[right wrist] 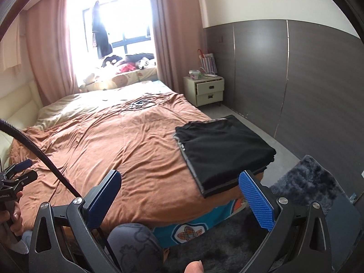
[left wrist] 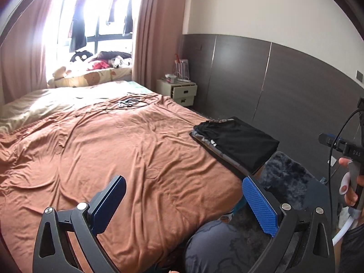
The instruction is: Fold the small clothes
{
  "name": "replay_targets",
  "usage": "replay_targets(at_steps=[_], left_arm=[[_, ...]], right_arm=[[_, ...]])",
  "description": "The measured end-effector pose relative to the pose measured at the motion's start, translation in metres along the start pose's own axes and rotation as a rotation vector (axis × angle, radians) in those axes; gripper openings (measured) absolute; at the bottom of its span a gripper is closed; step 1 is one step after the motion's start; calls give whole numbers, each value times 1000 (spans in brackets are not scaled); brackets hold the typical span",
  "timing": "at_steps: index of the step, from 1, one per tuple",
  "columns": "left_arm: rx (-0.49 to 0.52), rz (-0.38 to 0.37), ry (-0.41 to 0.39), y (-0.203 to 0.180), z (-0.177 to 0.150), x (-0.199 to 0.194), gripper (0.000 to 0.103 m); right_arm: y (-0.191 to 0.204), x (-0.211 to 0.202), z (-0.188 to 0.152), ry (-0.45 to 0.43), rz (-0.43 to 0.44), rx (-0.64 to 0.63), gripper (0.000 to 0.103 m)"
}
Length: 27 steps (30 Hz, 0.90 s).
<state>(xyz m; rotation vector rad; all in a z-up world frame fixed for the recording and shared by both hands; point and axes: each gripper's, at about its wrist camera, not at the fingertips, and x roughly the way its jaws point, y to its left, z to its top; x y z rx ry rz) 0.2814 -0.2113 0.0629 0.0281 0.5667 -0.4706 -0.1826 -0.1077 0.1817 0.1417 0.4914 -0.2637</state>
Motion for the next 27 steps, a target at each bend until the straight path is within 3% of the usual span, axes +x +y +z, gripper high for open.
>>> replay_targets(at_steps=[5, 12, 21, 27], left_arm=[[13, 57, -38, 11, -35, -29, 103], [-61, 115, -99, 32, -75, -67, 103], [-95, 169, -142, 40, -106, -106, 103], [-72, 193, -171, 36, -121, -124, 103]], right_arm=[[9, -14, -23, -35, 10, -25, 103], [20, -25, -58, -64, 16, -19, 103], [41, -25, -96, -65, 78, -20, 103], [48, -25, -116, -62, 73, -23, 103]])
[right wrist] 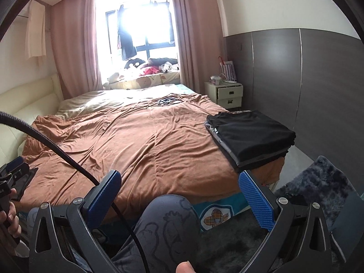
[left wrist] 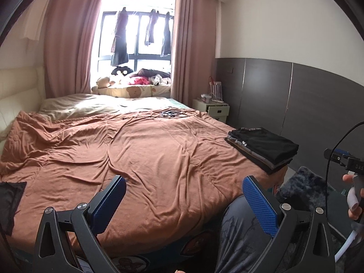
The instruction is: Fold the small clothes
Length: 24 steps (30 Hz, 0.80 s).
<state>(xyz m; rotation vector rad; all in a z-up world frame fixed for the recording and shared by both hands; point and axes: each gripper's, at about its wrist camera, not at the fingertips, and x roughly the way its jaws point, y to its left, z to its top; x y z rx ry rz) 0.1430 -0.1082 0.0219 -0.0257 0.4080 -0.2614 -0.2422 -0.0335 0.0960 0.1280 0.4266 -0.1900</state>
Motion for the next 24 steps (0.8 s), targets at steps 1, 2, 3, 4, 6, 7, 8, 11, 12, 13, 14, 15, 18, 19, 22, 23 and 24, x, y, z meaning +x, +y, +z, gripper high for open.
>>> replay_targets(at_steps=[1, 2, 3, 4, 6, 7, 8, 11, 12, 13, 14, 15, 18, 19, 22, 23, 24], left_arm=[[-5, -3, 1, 0, -2, -1, 103], [-8, -2, -3, 0, -4, -4, 103], [-4, 1, -8, 0, -5, -6, 103], [9, 3, -14, -1, -8, -9, 103], [27, -7, -14, -2, -11, -12, 103], [22, -11, -7, -1, -13, -13, 103], [16, -12, -2, 0, -14, -14, 103], [22, 0, -1, 1, -17, -16, 103], [26, 6, -1, 2, -18, -17, 103], [25, 8, 0, 3, -18, -17, 103], [21, 7, 1, 4, -19, -17, 103], [15, 5, 3, 5, -20, -17, 103], [13, 14, 9, 7, -21, -15, 103], [10, 17, 13, 7, -22, -15, 103], [3, 13, 16, 7, -22, -15, 103], [4, 16, 15, 7, -22, -15, 103], [4, 18, 16, 7, -22, -15, 103]], right_arm=[[1, 0, -4, 1, -1, 6, 103], [4, 0, -8, 2, -4, 5, 103], [4, 2, -12, 7, 1, 4, 103], [8, 2, -15, 7, 14, 6, 103], [13, 1, -19, 8, 31, 7, 103], [16, 2, -21, 11, 30, -7, 103], [17, 4, -21, 14, 27, -19, 103], [19, 6, -22, 12, 39, -11, 103], [21, 5, -23, 11, 46, -9, 103], [22, 7, -23, 13, 48, -13, 103], [24, 6, -25, 13, 45, -14, 103], [25, 7, -25, 14, 46, -12, 103], [27, 6, -27, 17, 53, -2, 103], [28, 4, -28, 14, 53, -3, 103], [30, 1, -30, 7, 48, -2, 103], [30, 1, -31, 5, 48, -3, 103], [31, 1, -31, 3, 49, -4, 103]])
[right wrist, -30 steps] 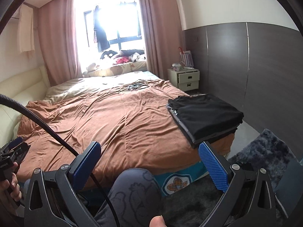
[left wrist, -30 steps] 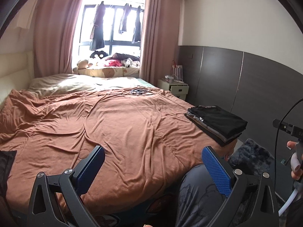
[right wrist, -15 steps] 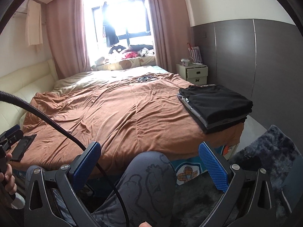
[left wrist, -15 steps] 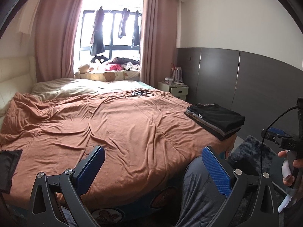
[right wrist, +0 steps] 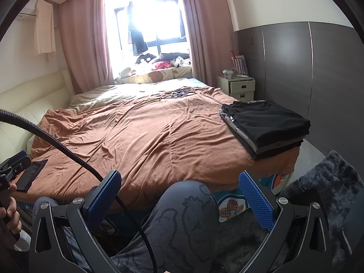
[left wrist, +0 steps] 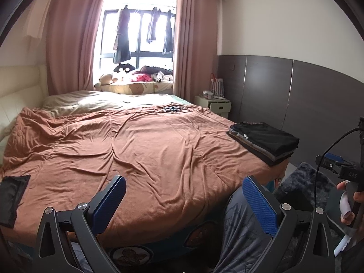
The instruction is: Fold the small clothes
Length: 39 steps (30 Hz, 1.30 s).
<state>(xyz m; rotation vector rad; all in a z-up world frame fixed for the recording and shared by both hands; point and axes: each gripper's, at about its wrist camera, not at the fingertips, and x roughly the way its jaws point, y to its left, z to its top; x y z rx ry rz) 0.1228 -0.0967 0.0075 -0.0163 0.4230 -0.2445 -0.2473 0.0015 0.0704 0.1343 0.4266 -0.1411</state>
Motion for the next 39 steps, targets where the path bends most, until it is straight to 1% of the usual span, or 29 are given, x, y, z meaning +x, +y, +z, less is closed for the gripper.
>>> replay_targets(at_steps=[11, 15, 18, 26, 39], left_arm=[[-7, -2, 2, 3, -4, -2, 103], [-5, 0, 0, 3, -4, -2, 103], [3, 14, -4, 1, -5, -3, 103], [-2, 3, -2, 0, -7, -4, 103], [-5, 9, -2, -1, -8, -7, 103]], right_arm=[[7, 0, -4, 3, 1, 0, 103], [7, -1, -4, -1, -1, 0, 103], [7, -1, -4, -2, -1, 1, 103], [6, -2, -5, 6, -5, 4, 103], [2, -7, -5, 2, -3, 3, 103]])
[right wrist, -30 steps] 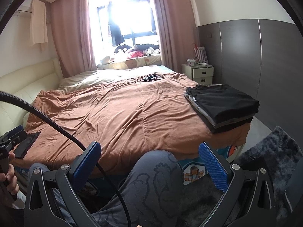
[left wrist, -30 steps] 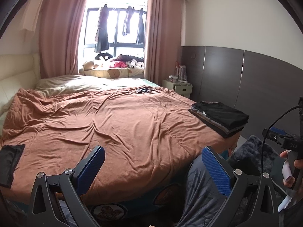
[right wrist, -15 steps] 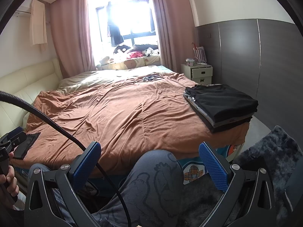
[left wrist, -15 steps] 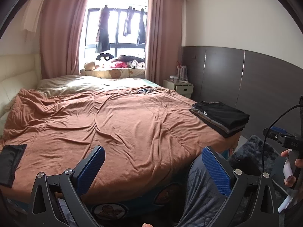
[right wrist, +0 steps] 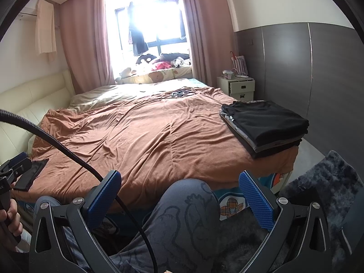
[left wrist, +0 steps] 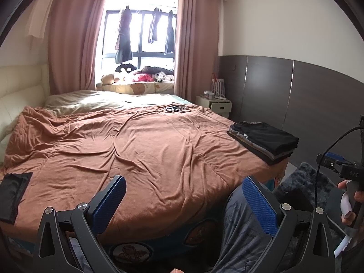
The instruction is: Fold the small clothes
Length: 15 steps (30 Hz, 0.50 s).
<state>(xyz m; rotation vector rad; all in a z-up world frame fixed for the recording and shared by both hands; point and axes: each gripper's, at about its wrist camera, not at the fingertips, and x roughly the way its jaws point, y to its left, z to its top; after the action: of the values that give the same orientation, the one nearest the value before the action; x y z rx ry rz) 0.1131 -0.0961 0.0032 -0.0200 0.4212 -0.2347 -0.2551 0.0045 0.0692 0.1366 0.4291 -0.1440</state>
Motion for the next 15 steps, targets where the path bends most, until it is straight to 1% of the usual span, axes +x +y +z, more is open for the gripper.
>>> replay_targets(at_steps=[15], left_arm=[[8, 15, -14, -3, -2, -10, 103]], right_arm=[[-6, -5, 0, -8, 5, 0, 103]])
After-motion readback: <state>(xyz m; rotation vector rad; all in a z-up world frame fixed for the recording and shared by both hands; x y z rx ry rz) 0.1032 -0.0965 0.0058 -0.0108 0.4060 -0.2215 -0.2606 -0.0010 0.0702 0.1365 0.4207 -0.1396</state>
